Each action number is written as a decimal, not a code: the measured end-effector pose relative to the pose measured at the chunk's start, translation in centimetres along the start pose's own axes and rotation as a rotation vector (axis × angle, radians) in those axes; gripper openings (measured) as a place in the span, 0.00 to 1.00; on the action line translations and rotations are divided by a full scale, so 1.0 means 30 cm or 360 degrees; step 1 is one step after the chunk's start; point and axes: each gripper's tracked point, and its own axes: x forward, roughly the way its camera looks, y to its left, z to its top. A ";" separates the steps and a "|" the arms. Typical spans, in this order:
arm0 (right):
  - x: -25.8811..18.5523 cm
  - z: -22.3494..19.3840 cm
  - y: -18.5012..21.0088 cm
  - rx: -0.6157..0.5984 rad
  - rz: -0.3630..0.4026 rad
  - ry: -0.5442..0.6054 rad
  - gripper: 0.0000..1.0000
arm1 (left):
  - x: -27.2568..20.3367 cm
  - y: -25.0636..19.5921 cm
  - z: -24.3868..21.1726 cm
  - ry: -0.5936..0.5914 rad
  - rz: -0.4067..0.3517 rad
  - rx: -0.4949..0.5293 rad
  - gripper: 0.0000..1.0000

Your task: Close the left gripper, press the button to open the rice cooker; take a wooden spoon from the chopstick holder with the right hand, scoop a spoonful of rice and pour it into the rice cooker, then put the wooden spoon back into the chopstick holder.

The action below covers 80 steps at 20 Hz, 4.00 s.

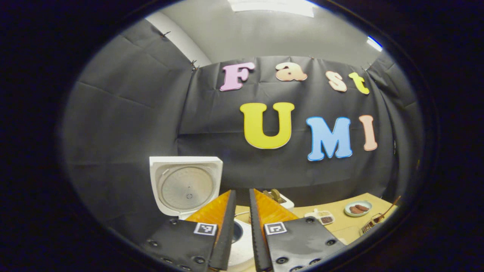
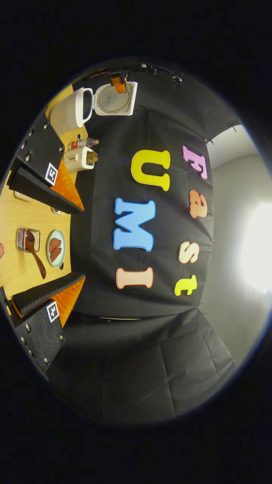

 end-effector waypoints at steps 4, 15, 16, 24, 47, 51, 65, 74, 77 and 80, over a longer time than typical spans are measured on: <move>0.031 -0.022 -0.048 0.0035 0.0014 0.0003 0.95 | -0.117 -0.129 0.061 -0.0046 -0.0062 0.0027 0.77; 0.155 -0.185 -0.177 0.0199 0.0058 0.0170 0.95 | -0.358 -0.363 0.112 -0.0062 -0.0123 0.0005 0.93; 0.172 -0.211 -0.194 0.0208 0.0054 0.0199 0.95 | -0.370 -0.365 0.110 -0.0056 -0.0114 0.0011 0.94; 0.279 -0.477 -0.250 0.0300 0.0013 0.0450 0.95 | -0.461 -0.344 0.113 -0.0006 -0.0018 0.0079 0.96; 0.358 -0.796 -0.061 0.0614 0.0252 0.0867 0.15 | -0.598 -0.291 0.048 0.0063 0.0234 0.0201 0.93; 0.351 -0.717 -0.073 0.0501 0.0277 0.0789 0.15 | -0.574 -0.289 0.017 0.0071 0.0185 0.0168 0.93; 0.313 -0.377 0.026 0.0473 0.0171 0.0577 0.15 | -0.420 -0.061 -0.001 0.0026 -0.0001 0.0088 0.92; 0.280 -0.325 0.318 0.0464 0.0303 0.0598 0.15 | -0.409 0.119 -0.072 0.0079 -0.0021 0.0035 0.93; 0.286 -0.344 0.398 0.0466 0.0316 0.0612 0.15 | -0.430 0.177 -0.102 0.0100 -0.0026 0.0017 0.93; 0.287 -0.390 0.485 0.0474 0.0358 0.0654 0.14 | -0.442 0.237 -0.117 0.0122 -0.0015 0.0030 0.93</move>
